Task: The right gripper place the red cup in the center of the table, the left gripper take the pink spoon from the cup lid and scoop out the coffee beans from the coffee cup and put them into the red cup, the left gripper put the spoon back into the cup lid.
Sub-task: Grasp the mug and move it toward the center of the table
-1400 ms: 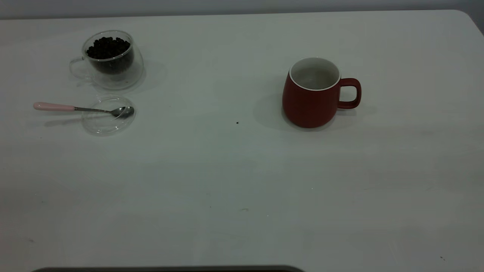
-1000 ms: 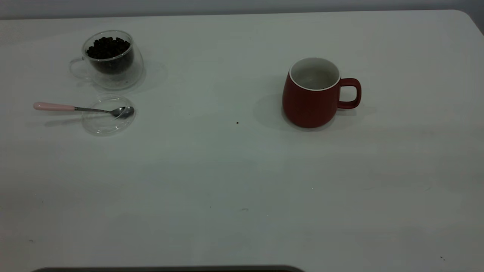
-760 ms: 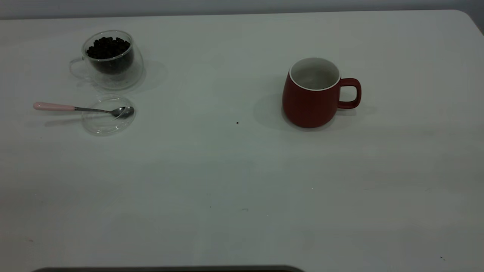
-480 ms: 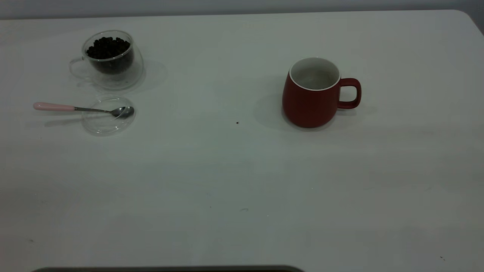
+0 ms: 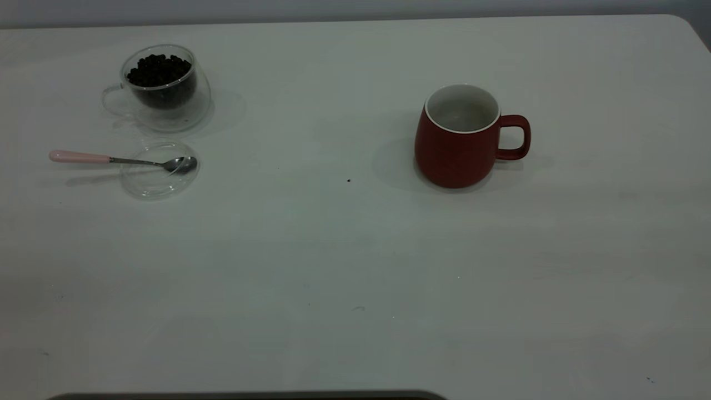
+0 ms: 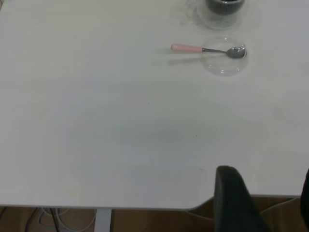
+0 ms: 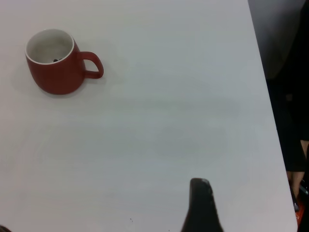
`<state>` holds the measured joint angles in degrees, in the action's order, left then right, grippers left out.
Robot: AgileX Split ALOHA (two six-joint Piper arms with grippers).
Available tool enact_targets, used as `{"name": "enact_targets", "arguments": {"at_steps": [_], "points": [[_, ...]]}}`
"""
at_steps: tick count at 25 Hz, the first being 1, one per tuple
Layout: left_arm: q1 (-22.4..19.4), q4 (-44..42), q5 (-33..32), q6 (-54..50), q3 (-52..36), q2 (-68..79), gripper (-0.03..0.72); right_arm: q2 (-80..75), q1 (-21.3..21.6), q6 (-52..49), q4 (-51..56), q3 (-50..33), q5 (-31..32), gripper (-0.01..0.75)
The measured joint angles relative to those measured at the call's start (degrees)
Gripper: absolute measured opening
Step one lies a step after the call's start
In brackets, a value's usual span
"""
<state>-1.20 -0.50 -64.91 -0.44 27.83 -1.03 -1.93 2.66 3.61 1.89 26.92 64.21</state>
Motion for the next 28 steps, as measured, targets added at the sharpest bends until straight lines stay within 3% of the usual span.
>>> {"name": "enact_targets", "arguments": {"at_steps": [12, 19, 23, 28], "points": [[0.00, 0.00, 0.00, 0.00, 0.00, 0.00, 0.399, -2.12, 0.00, 2.22, 3.48, 0.20, -0.05, 0.599], [0.00, 0.00, 0.00, 0.00, 0.00, 0.00, 0.399, -22.08, 0.00, 12.19, 8.33, 5.89, -7.51, 0.668], [0.00, 0.00, 0.00, 0.00, 0.00, 0.00, 0.399, -38.58, 0.00, 21.51, 11.21, 8.43, -13.60, 0.690], [0.00, 0.00, 0.00, 0.00, 0.00, 0.00, 0.399, -56.47, 0.00, 44.84, 22.08, 10.02, -22.43, 0.691]]}}
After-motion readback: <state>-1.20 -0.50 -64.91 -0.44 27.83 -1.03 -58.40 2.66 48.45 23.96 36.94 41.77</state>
